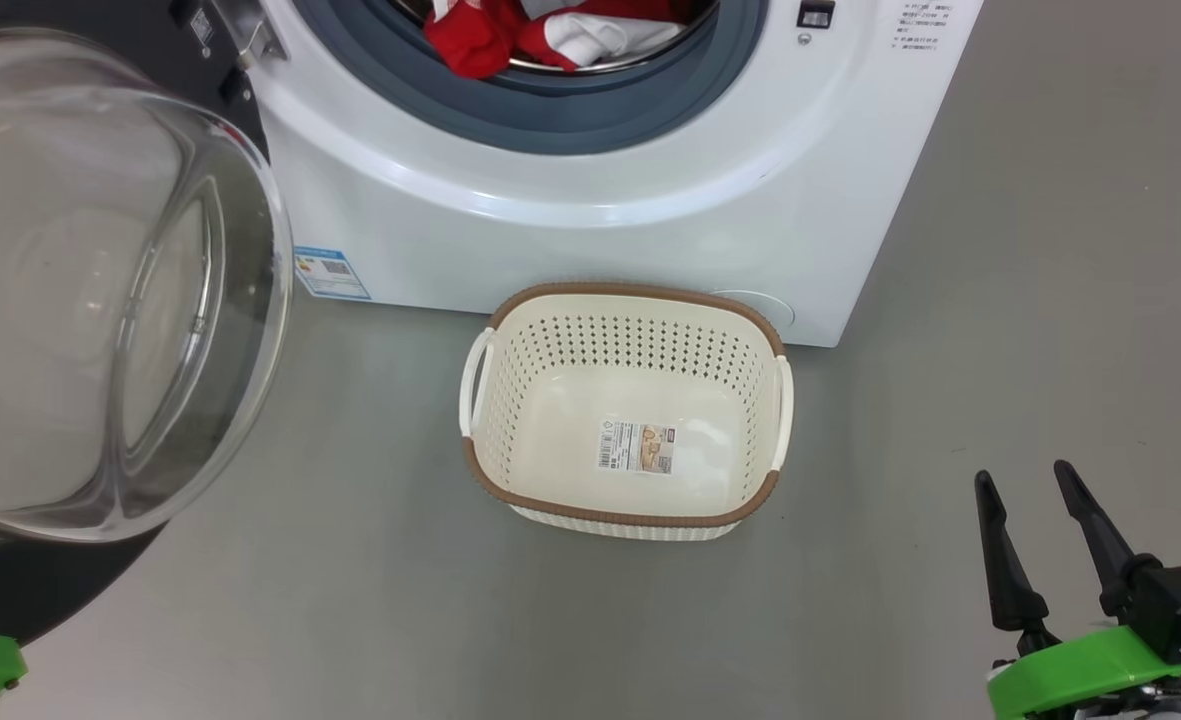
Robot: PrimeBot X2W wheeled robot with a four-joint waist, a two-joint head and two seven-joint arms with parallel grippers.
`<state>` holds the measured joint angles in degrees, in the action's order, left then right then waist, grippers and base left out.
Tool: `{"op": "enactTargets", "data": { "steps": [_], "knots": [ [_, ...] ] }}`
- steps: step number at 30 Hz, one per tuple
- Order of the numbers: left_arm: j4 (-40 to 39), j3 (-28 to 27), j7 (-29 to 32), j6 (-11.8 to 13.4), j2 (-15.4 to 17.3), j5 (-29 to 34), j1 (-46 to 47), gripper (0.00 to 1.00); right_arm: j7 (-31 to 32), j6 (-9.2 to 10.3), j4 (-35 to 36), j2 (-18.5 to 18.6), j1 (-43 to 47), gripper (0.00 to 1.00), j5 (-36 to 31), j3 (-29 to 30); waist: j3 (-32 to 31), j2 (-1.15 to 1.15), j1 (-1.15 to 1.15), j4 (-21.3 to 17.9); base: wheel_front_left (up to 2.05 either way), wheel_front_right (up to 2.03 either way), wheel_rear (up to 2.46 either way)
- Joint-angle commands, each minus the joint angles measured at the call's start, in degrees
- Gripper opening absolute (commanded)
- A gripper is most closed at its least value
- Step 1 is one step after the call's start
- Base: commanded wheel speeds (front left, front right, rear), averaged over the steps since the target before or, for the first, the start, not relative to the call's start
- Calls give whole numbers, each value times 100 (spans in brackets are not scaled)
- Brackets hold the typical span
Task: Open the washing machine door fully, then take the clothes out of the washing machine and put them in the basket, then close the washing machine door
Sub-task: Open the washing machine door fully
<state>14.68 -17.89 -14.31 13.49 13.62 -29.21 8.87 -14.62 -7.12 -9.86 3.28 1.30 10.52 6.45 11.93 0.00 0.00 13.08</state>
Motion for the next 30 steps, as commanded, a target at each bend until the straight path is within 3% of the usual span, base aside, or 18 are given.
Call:
{"op": "enactTargets", "data": {
  "steps": [1, 6, 15, 25, 26, 27, 28, 30],
  "knots": [
    [-35, -339, -69, -41, 206, 95, 224, 0, -38, -36, 115, 82, -195, 100, 20, -133, -5, 0, 0, -9, 0, 0, 0],
    [-19, -465, -69, -128, 65, 321, 229, 0, -38, -36, 91, 78, -206, 100, 26, -148, -56, 0, 0, -24, 0, 0, 0],
    [-612, -334, -69, -180, -467, 757, -266, 0, -38, -36, 35, 45, -160, 100, 34, -196, -243, 0, 0, -3, 0, 0, 0],
    [-1611, 338, 18, -243, -863, 1079, -1071, 0, -38, -36, -19, 14, -82, 100, 57, -271, -434, 0, 0, -18, 0, 0, 0],
    [-1709, 422, 61, -240, -890, 1087, -1147, 3, -38, -36, -30, 12, -79, 100, 59, -289, -460, 0, 0, -40, 0, 0, 0],
    [-1812, 499, 85, -229, -910, 1109, -1216, 23, -38, -36, -41, 10, -73, 100, 64, -305, -488, 0, 0, -60, 0, 0, 0],
    [-1812, 499, 85, -229, -910, 1109, -1216, 23, -38, -36, -41, 10, -73, 100, 64, -305, -488, 0, 0, -60, 0, 0, 0],
    [-1988, 681, 173, -217, -941, 1162, -1338, 40, -38, -36, -54, 6, -53, 100, 74, -325, -539, 0, 0, -94, 0, 0, 0]
  ]
}}
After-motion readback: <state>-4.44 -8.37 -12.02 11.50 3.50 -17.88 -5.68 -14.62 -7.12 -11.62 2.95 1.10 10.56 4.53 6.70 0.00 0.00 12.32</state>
